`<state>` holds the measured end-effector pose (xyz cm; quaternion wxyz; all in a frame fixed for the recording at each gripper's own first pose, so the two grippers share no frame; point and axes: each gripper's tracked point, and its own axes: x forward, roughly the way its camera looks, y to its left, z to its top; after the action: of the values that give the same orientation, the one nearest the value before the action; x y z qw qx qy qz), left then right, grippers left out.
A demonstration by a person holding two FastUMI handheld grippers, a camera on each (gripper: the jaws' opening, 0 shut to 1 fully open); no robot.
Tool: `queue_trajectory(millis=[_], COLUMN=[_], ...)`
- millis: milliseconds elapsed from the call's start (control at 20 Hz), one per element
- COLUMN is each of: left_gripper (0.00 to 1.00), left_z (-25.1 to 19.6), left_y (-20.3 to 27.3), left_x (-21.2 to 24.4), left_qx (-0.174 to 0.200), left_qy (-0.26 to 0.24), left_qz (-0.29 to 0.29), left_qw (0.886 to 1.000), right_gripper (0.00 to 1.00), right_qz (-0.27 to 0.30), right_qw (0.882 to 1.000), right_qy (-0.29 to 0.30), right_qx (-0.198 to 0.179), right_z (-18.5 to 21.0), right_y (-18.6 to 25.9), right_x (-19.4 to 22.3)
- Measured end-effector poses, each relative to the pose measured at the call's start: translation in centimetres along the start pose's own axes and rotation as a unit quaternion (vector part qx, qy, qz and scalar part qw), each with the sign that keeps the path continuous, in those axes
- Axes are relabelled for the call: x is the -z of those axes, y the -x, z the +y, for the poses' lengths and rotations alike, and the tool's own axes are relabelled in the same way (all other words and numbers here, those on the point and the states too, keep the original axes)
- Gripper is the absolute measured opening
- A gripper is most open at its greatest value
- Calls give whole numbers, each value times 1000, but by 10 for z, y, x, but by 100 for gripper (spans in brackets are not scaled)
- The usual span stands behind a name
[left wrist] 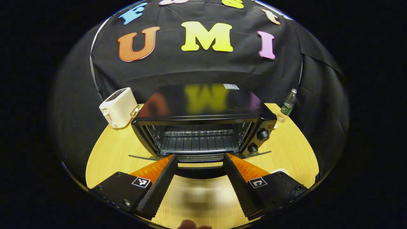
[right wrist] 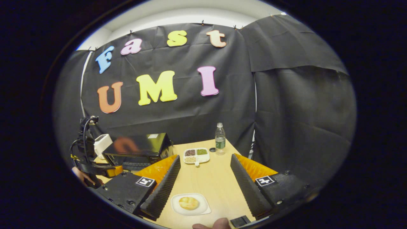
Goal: Open the electric oven with the left hand, put the food in, and close the electric oven.
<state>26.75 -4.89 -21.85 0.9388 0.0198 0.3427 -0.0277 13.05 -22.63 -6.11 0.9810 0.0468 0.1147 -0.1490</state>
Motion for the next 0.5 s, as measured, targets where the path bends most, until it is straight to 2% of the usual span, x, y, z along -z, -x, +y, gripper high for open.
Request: queue_trajectory(millis=[100, 350, 400, 450, 500], left_gripper=[96, 96, 100, 100, 95], left_z=[-1, -3, -4, -4, -3], left_y=[5, 11, 11, 11, 9], left_x=[16, 54, 61, 68, 75], left_qx=[5, 14, 14, 17, 21], left_qy=[-2, -17, -24, -24, -20], left_qz=[14, 41, 44, 49, 55], left_qw=[1000, 999, 999, 998, 998], right_gripper=[100, 97, 96, 96, 96], right_qz=[2, 9, 10, 11, 12], right_qw=[1000, 1000, 1000, 1000, 1000], right_qy=[2, 3, 5, 7, 9], right_qx=[4, 14, 15, 16, 18], right_z=[1, 7, 9, 12, 13], right_y=[6, 21, 23, 26, 28], right_x=[3, 3, 5, 5, 6])
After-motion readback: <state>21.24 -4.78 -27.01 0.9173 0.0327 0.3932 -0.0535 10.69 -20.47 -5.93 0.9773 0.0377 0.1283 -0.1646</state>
